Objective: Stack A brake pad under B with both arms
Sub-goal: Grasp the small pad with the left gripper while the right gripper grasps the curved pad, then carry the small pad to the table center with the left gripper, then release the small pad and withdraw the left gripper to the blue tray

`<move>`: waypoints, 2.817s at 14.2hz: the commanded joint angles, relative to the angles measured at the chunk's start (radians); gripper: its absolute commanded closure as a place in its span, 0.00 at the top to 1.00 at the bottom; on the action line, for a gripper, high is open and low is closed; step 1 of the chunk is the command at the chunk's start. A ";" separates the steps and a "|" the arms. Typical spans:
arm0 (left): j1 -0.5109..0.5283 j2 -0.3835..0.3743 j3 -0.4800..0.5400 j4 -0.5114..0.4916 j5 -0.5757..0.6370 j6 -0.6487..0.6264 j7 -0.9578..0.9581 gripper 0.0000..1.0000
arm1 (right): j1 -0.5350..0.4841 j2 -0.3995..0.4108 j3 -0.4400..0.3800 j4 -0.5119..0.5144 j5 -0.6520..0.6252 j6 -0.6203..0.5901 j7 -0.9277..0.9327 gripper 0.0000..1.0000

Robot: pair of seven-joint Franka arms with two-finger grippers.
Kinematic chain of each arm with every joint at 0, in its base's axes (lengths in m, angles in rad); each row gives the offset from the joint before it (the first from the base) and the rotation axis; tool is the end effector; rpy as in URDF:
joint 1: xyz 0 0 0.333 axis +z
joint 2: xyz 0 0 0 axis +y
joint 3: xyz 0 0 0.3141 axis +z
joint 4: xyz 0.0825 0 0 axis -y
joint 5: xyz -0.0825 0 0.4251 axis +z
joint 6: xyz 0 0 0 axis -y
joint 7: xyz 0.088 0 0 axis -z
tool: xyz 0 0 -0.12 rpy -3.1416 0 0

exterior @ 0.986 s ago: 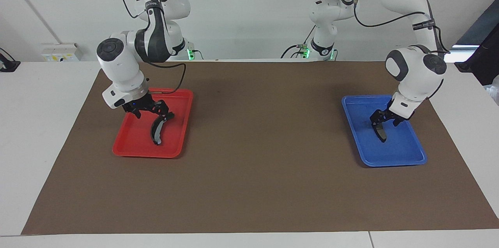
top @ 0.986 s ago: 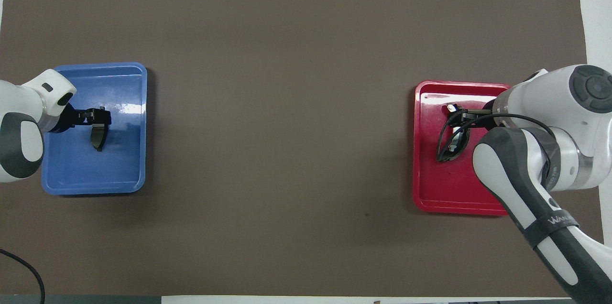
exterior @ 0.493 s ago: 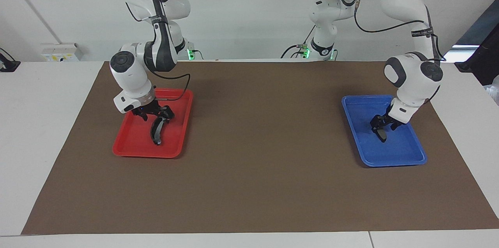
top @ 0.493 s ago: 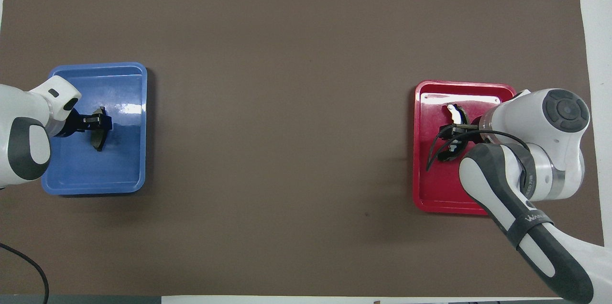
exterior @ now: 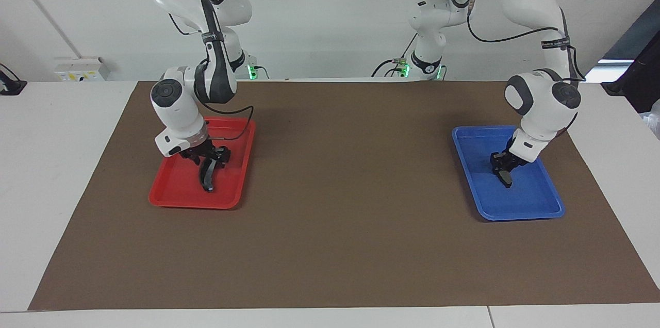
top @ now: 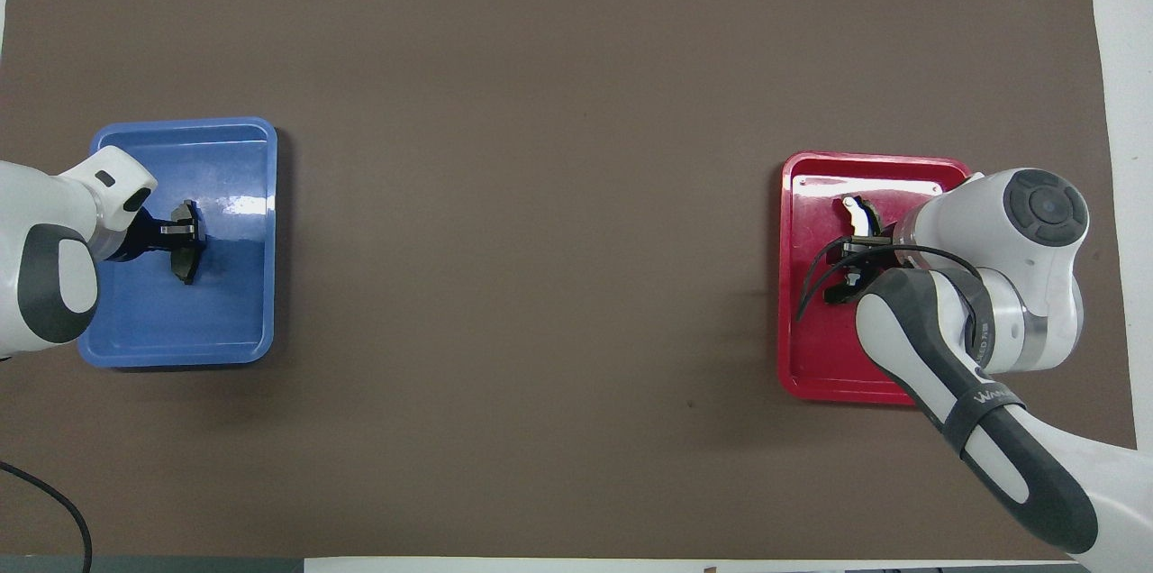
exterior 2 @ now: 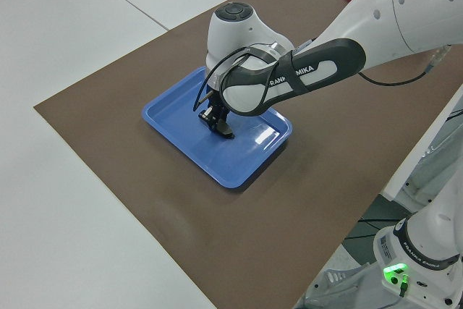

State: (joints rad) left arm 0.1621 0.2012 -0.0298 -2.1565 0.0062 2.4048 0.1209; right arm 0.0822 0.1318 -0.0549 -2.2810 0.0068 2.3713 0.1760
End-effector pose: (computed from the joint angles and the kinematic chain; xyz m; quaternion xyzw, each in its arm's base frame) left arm 0.5905 0.0786 0.2658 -0.9997 -0.0038 -0.0235 0.0021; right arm 0.5505 0.0148 0.2479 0.9968 -0.0766 -0.0204 0.0034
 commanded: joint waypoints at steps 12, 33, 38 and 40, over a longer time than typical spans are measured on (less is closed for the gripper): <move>-0.410 -0.056 -0.002 0.158 0.014 -0.225 -0.435 0.01 | -0.007 0.002 0.007 0.173 0.004 -0.189 0.002 0.03; -0.656 0.104 -0.001 0.231 0.012 -0.076 -0.725 1.00 | 0.014 0.025 0.015 0.265 0.016 -0.235 0.013 0.00; -0.489 -0.031 0.004 0.244 0.014 -0.272 -0.718 1.00 | 0.224 0.095 0.018 0.496 0.124 -0.365 0.193 0.00; -0.414 -0.072 0.004 0.247 0.014 -0.318 -0.614 1.00 | 0.319 0.167 0.018 0.616 0.134 -0.401 0.300 0.00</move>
State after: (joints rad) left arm -0.3148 0.1791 -0.0193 -1.9030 0.0087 2.1417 -0.5617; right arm 0.3306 0.2050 -0.0363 -1.8152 0.1195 2.0249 0.3847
